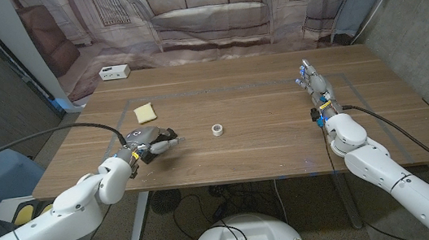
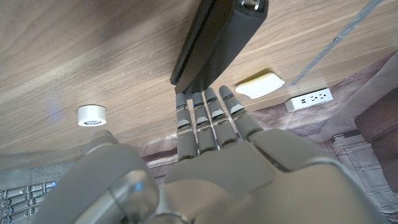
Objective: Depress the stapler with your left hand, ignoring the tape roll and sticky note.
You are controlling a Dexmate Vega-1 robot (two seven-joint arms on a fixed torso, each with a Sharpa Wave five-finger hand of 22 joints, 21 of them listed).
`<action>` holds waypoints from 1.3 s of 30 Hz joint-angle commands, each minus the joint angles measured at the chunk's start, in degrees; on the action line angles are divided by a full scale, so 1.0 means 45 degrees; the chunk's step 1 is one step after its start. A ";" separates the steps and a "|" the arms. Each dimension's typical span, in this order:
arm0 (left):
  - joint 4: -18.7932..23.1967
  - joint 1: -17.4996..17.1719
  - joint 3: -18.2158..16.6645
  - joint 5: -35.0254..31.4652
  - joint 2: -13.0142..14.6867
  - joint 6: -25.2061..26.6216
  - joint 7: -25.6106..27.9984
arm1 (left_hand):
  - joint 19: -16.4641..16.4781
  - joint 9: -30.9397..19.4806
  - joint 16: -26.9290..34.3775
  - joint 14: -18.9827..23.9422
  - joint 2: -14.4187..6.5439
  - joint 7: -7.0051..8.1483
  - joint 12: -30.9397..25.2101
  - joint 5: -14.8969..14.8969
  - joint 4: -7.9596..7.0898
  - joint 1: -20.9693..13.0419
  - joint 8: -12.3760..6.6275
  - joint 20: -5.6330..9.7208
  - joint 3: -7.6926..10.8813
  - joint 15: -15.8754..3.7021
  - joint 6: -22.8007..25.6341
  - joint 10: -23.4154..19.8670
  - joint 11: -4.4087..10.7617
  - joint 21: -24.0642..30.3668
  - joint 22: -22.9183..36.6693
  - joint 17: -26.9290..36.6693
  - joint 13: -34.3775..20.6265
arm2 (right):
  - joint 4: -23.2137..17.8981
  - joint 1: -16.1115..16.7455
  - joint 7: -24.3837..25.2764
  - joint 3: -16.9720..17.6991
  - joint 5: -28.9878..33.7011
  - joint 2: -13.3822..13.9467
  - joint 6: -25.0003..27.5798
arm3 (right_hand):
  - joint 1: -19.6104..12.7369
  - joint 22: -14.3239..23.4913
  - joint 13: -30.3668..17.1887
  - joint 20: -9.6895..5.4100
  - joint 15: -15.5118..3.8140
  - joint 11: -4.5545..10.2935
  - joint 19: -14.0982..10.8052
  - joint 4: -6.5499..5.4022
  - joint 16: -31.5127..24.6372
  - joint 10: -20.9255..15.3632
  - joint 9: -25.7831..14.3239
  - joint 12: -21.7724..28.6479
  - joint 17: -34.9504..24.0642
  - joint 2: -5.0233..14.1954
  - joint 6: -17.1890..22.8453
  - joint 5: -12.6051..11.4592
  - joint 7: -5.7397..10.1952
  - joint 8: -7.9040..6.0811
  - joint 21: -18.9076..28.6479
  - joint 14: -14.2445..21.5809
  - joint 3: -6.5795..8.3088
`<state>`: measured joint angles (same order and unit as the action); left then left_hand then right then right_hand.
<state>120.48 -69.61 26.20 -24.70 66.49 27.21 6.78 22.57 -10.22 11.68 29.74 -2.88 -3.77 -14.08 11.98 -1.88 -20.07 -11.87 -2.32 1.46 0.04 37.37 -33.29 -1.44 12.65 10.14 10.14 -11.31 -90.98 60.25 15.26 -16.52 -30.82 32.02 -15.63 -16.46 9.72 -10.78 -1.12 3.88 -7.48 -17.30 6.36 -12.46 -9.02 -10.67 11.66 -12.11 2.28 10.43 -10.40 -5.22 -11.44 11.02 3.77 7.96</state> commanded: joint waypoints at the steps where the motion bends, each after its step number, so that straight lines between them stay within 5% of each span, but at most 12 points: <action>1: -0.0097 0.0722 0.0681 -0.0148 0.0061 0.0321 -0.1222 | 0.0135 -0.0055 0.0049 0.0163 -0.0115 -0.0031 -0.0022 -0.0033 -0.0003 0.0011 -0.0040 0.0029 0.0007 0.0043 0.0152 -0.0126 0.0008 0.0026 0.0044 0.0036 -0.0044 | -0.0051 0.0059 0.0048 0.0039 -0.0029 0.0042 0.0084 | -0.0033 0.0026 -0.0073 0.0033 0.0082 -0.0016 -0.0002 0.0066 0.0075 -0.0044 -0.0025 -0.0030 -0.0041 0.0157 0.0088 -0.0032 -0.0022 0.0046 0.0013 0.0020 0.0028; 39: 0.0275 0.0244 0.0313 0.0076 0.0445 0.0495 -0.0169 | 0.0183 -0.0058 -0.0032 0.0185 -0.0180 -0.0009 0.0071 -0.0051 0.0007 0.0003 0.0038 0.0050 -0.0001 0.0035 0.0205 -0.0161 0.0069 -0.0034 0.0052 0.0039 -0.0047 | -0.0026 0.0070 0.0075 0.0031 0.0051 -0.0028 -0.0105 | -0.0041 0.0026 -0.0075 0.0040 0.0092 0.0017 0.0000 0.0091 0.0081 -0.0038 -0.0026 -0.0040 -0.0042 0.0180 0.0093 -0.0034 -0.0023 0.0051 0.0014 0.0028 0.0014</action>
<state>121.03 -67.23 28.96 -24.79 67.80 29.76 2.66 22.85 -10.41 11.43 29.87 -3.26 -3.75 -13.46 11.98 -1.90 -19.68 -11.96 -2.04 1.45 0.17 38.37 -30.64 -0.94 12.65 10.28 9.99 -7.42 -90.86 60.37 15.36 -16.50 -30.86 32.01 -15.68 -16.76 9.72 -10.78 -1.12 3.88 -7.47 -17.30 6.36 -12.46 -9.01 -10.68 11.66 -12.11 2.59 10.43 -10.40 -5.21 -11.21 11.02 3.77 7.97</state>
